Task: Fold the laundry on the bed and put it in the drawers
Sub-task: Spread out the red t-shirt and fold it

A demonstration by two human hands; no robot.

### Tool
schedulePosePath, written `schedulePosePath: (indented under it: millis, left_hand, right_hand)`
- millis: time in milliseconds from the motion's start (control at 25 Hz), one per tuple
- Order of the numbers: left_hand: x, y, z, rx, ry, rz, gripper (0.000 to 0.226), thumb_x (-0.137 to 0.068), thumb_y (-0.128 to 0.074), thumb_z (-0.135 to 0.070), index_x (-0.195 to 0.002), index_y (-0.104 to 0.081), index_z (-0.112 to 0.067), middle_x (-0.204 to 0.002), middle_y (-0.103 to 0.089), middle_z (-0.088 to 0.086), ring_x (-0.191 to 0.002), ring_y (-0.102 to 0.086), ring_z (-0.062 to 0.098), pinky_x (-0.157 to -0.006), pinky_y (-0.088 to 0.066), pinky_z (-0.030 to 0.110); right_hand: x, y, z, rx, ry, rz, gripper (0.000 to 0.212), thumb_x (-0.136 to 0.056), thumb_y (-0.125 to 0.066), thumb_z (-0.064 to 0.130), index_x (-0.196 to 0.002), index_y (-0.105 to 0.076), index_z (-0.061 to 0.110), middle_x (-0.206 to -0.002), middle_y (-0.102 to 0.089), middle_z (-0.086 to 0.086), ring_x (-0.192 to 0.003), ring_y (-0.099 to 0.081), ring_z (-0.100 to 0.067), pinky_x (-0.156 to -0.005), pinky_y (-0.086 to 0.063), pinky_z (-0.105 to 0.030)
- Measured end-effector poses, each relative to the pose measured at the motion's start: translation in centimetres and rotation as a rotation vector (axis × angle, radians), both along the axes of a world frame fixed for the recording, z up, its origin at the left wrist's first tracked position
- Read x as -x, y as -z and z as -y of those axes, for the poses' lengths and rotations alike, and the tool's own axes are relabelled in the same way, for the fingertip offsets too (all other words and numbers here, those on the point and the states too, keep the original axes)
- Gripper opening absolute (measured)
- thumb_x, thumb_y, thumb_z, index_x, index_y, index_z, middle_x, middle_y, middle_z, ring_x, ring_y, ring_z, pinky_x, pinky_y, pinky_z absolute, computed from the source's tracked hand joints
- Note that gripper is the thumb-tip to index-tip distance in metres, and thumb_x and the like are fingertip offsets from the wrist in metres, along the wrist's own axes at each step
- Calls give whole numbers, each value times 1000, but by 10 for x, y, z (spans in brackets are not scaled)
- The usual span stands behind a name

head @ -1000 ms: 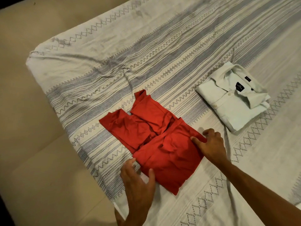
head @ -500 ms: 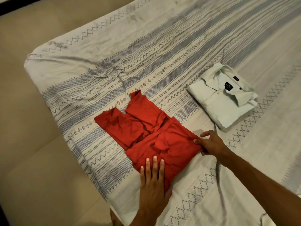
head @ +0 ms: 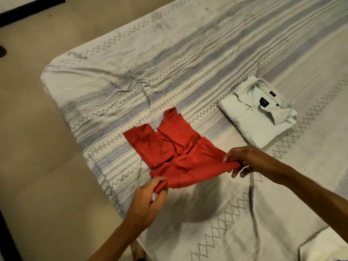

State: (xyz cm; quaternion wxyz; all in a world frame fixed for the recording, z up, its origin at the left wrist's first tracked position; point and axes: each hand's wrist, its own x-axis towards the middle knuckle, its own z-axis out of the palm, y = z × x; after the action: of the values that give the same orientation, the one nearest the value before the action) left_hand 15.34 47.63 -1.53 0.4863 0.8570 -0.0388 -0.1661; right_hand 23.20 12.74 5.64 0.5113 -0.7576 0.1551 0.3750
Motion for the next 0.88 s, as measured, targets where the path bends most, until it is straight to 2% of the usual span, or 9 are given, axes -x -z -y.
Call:
schedulePosePath:
  millis: [80, 160, 240, 320, 520, 600, 720, 800, 880]
  left_hand:
    - [-27, -11, -17, 68, -66, -35, 21, -100, -66, -17, -111, -70, -35, -73, -69, -9, -52, -57, 6, -50, -44, 23]
    - [-56, -14, -32, 183, -132, -125, 17, -100, -66, -22, -109, -70, -35, -83, -74, -14, -67, -68, 3, -61, -51, 15]
    - [-86, -13, -43, 286, -223, -207, 20, -95, -66, -35, -115, -69, -37, -104, -76, -18, -96, -73, 4, -80, -60, 22]
    - [-116, -2, -54, 385, -333, -255, 31, -93, -66, -42, -122, -70, -33, -118, -75, -12, -111, -71, 9, -91, -60, 35]
    - [-181, 46, -83, 456, -562, -428, 42, -91, -69, -56, -127, -66, -34, -125, -73, -4, -113, -72, 20, -98, -58, 51]
    - [-190, 64, -86, 511, -610, -613, 44, -92, -75, -43, -130, -60, -27, -125, -73, 2, -109, -73, 24, -94, -60, 52]
    - [-183, 74, -84, 480, -606, -588, 37, -95, -73, -17, -129, -58, -21, -121, -74, 0, -108, -73, 20, -98, -58, 51]
    - [-179, 75, -83, 507, -592, -539, 36, -98, -68, -12, -132, -60, -20, -120, -75, -2, -112, -72, 18, -101, -56, 49]
    - [-183, 79, -82, 480, -572, -522, 36, -99, -67, -13, -133, -62, -23, -121, -74, -6, -114, -70, 15, -103, -55, 45]
  right_hand:
    - [-25, -9, -11, -23, -35, -4, 32, -103, -44, 19, -111, -72, 6, -103, -78, -17, -95, -76, -36, -75, -52, -36]
    - [-55, -17, -26, -28, -65, 27, 36, -101, -40, 18, -114, -69, 3, -107, -78, -13, -98, -75, -35, -79, -50, -37]
    - [-92, -18, -45, 10, -94, 83, 30, -100, -49, 20, -113, -70, 2, -106, -79, -9, -95, -74, -29, -79, -48, -36]
    - [-133, -9, -65, 28, -98, 121, 28, -95, -62, 25, -112, -71, 4, -103, -79, -9, -91, -70, -23, -80, -46, -37]
    - [-218, 48, -116, 126, 53, 193, 24, -101, -59, 31, -114, -65, 12, -103, -78, -12, -85, -68, -21, -72, -49, -35]
    - [-217, 88, -127, 384, 21, 190, 37, -102, -58, 42, -117, -57, 8, -110, -71, -13, -93, -67, -24, -77, -54, -37]
    - [-184, 129, -135, 641, -76, 165, 70, -89, -62, 66, -130, -53, 10, -124, -60, -13, -110, -60, -33, -94, -54, -47]
    - [-170, 133, -136, 587, -58, 184, 80, -84, -68, 68, -136, -50, 10, -125, -61, -11, -110, -60, -32, -92, -54, -45]
    - [-161, 128, -137, 457, 24, 172, 77, -85, -77, 56, -138, -48, 9, -118, -61, -5, -103, -61, -26, -80, -52, -36]
